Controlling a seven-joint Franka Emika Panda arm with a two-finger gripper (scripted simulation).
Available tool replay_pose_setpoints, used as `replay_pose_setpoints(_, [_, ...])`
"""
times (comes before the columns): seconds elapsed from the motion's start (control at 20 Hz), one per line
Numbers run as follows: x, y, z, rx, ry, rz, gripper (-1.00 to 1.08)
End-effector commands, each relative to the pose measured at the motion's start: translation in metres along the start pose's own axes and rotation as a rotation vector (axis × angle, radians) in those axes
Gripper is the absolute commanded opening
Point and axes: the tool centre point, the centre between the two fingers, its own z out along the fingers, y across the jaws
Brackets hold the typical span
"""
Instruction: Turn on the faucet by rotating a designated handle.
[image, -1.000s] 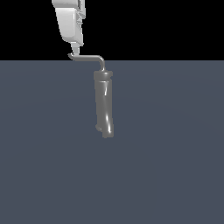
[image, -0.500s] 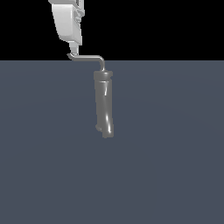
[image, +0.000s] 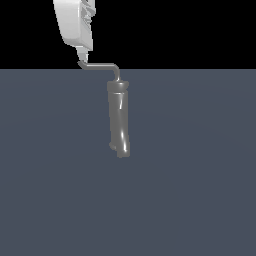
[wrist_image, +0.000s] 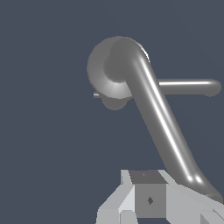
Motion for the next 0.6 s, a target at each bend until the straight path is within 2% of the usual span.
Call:
replay_pose_setpoints(0.0, [-0.002, 0.010, 0.000, -0.006, 0.001, -0.003, -1.00])
replay_pose_setpoints(0.15, [-0.003, 0.018, 0.000, -0.006, 0.001, -0.003, -1.00])
replay_pose_setpoints(0.25, [-0.002, 0.013, 0.000, -0.001, 0.003, -0.002, -1.00])
replay_pose_setpoints(0.55, [0.011, 0.029, 0.000, -0.002, 0.002, -0.002, -1.00])
